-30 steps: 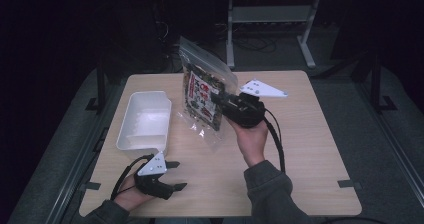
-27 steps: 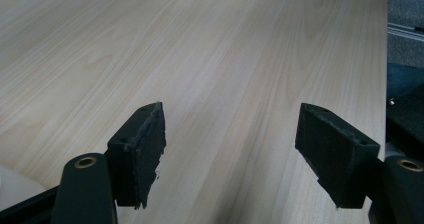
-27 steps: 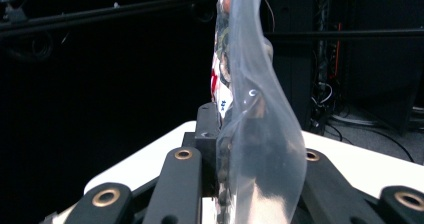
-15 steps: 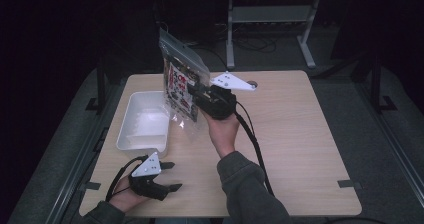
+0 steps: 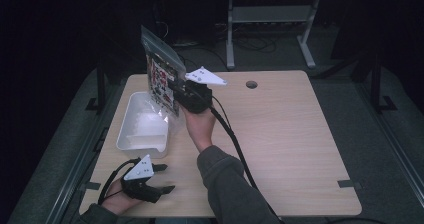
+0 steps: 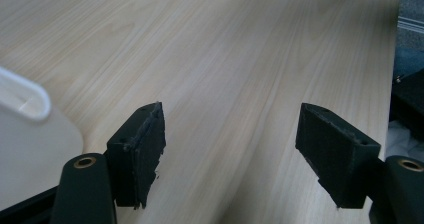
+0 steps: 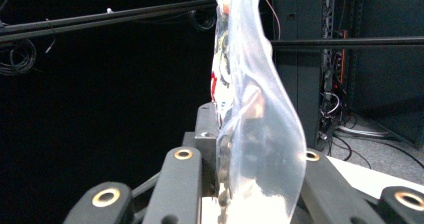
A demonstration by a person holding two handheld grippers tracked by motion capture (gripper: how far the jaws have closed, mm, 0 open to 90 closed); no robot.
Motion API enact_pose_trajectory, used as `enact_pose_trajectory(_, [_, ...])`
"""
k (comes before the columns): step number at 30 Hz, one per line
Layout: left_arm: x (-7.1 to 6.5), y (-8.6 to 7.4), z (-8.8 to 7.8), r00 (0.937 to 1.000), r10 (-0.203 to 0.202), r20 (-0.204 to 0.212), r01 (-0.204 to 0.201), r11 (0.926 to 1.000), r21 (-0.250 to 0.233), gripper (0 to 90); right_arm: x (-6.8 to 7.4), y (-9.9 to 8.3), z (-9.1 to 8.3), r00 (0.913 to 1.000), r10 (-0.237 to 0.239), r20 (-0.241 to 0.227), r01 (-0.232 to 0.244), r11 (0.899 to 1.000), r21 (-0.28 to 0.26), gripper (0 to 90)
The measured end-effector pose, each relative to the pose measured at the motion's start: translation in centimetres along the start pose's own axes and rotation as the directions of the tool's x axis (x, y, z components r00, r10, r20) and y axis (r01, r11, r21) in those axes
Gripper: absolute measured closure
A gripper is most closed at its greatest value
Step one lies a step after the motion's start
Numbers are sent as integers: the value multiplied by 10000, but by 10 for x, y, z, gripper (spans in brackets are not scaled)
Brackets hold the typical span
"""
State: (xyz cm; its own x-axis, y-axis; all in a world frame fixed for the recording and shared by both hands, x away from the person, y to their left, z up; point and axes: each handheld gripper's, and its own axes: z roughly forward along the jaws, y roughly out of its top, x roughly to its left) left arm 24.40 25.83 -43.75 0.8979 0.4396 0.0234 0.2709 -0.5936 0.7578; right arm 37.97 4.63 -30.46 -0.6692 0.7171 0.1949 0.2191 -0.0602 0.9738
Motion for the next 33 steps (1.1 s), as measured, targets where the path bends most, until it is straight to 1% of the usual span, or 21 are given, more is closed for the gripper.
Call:
enact_pose_trajectory(5, [2, -3, -4, 9999, -56, -117, 57, 9999, 99, 272, 6, -6, 16, 10000, 19, -18, -18, 10000, 63, 748])
enact_pose_trajectory(10, [3, -4, -5, 9998, -101, -142, 101, 9999, 36, 272, 11, -11, 31, 10000, 71, 26, -71, 9999, 89, 748])
enact_pose_trajectory(13, [3, -4, -6, 9998, -173, -89, 173, 9998, -50, 271, 17, -12, 40, 9999, -71, 74, 71, 10000, 38, 748])
enact_pose_trajectory(15, [3, -3, -6, 9999, -152, -73, 152, 9999, -57, 270, 21, -13, 45, 9994, -221, 270, 222, 9997, -31, 748])
enact_pose_trajectory(19, [3, -4, -6, 9996, -273, -53, 272, 9996, -106, 268, 27, -20, 55, 9970, -515, 585, 511, 9987, 81, 748])
enact_pose_trajectory(23, [3, -4, -6, 9997, -244, -11, 244, 9997, -94, 268, 29, -27, 63, 9944, -641, 837, 620, 9977, 276, 748])
enact_pose_trajectory(25, [3, -4, -5, 9998, -216, 16, 216, 9997, -71, 269, 30, -30, 65, 9921, -810, 961, 784, 9965, 306, 748])
enact_pose_trajectory(27, [3, -4, -5, 9998, -222, 29, 222, 9997, -61, 269, 32, -33, 68, 9907, -933, 986, 902, 9953, 357, 748])
enact_pose_trajectory(33, [3, -4, -5, 9997, -254, 2, 254, 9997, -60, 263, 33, -41, 74, 9934, -589, 988, 548, 9975, 442, 748])
